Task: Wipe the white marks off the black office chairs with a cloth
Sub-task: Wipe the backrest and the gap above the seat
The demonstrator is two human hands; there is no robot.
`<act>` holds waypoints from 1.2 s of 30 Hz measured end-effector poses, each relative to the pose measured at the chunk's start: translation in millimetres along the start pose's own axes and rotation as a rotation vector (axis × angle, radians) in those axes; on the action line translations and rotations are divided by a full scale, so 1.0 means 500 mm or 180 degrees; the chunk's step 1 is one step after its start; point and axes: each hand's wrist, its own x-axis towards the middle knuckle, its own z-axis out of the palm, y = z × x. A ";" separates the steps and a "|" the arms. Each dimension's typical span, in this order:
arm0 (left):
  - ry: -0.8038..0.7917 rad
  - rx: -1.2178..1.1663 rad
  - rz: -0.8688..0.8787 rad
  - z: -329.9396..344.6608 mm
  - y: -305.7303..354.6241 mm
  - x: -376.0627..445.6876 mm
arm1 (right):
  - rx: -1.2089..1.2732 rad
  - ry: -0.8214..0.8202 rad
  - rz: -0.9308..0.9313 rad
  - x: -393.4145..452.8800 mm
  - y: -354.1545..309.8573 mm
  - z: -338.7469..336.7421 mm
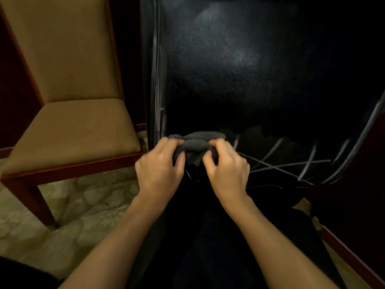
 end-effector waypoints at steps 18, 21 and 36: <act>-0.0335 -0.0026 -0.0583 -0.023 0.082 0.028 | -0.0205 -0.0735 0.0223 0.071 -0.001 -0.081; -0.0510 0.0150 -0.0611 -0.039 0.076 0.021 | -0.0318 -0.1014 0.0162 0.068 -0.011 -0.103; -0.0583 0.0135 -0.0436 -0.021 0.092 0.009 | -0.0597 -0.1233 0.0006 0.051 0.032 -0.110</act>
